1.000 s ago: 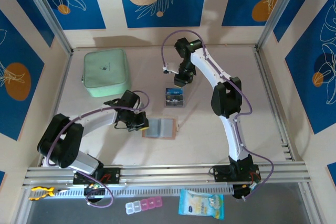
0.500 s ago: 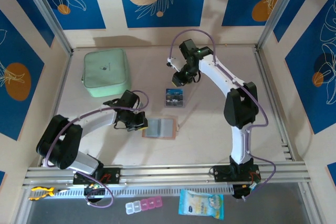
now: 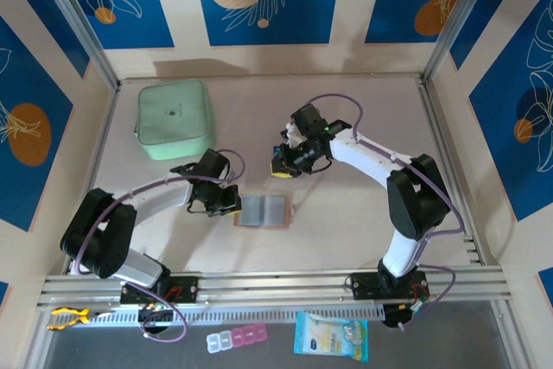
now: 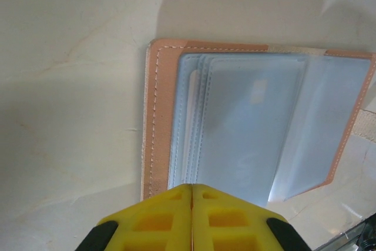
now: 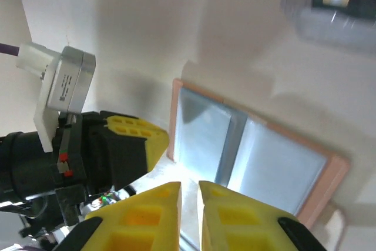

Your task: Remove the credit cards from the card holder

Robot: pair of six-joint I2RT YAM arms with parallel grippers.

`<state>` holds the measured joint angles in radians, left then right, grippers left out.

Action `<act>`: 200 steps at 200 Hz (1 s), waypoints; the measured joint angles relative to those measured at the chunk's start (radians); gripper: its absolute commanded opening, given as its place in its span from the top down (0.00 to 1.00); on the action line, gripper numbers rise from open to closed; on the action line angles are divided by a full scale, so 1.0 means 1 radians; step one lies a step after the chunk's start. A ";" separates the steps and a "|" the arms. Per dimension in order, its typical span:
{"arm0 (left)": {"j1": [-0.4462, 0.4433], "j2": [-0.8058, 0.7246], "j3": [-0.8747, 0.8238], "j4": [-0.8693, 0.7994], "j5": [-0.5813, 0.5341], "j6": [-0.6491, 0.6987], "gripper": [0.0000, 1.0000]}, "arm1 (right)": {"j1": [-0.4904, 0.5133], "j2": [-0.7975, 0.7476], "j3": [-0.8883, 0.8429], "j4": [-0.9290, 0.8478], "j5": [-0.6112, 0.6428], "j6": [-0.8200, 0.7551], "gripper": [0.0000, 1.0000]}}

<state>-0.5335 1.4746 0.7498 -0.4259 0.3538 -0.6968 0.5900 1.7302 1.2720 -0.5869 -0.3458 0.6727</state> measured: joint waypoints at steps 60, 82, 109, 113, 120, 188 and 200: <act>0.000 0.008 -0.060 0.028 0.008 -0.003 0.92 | 0.098 -0.011 -0.115 0.131 -0.028 0.144 0.76; 0.000 0.008 -0.069 0.035 0.012 -0.004 0.91 | 0.118 0.022 -0.116 0.175 -0.032 0.166 0.76; 0.000 0.008 -0.073 0.047 0.016 -0.005 0.92 | 0.136 0.074 -0.116 0.208 -0.040 0.171 0.76; 0.000 0.008 -0.074 0.047 0.016 -0.005 0.92 | 0.139 0.082 -0.116 0.210 -0.040 0.171 0.76; 0.000 0.008 -0.074 0.048 0.018 -0.005 0.91 | 0.144 0.095 -0.116 0.213 -0.040 0.171 0.77; 0.000 0.008 -0.074 0.048 0.019 -0.005 0.92 | 0.183 0.183 -0.111 0.216 -0.040 0.170 0.77; 0.000 0.008 -0.075 0.049 0.019 -0.005 0.92 | 0.187 0.192 -0.109 0.216 -0.040 0.170 0.77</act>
<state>-0.5335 1.4826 0.6746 -0.3767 0.3733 -0.7017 0.7765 1.9224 1.1633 -0.3710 -0.3855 0.8429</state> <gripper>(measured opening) 0.086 0.232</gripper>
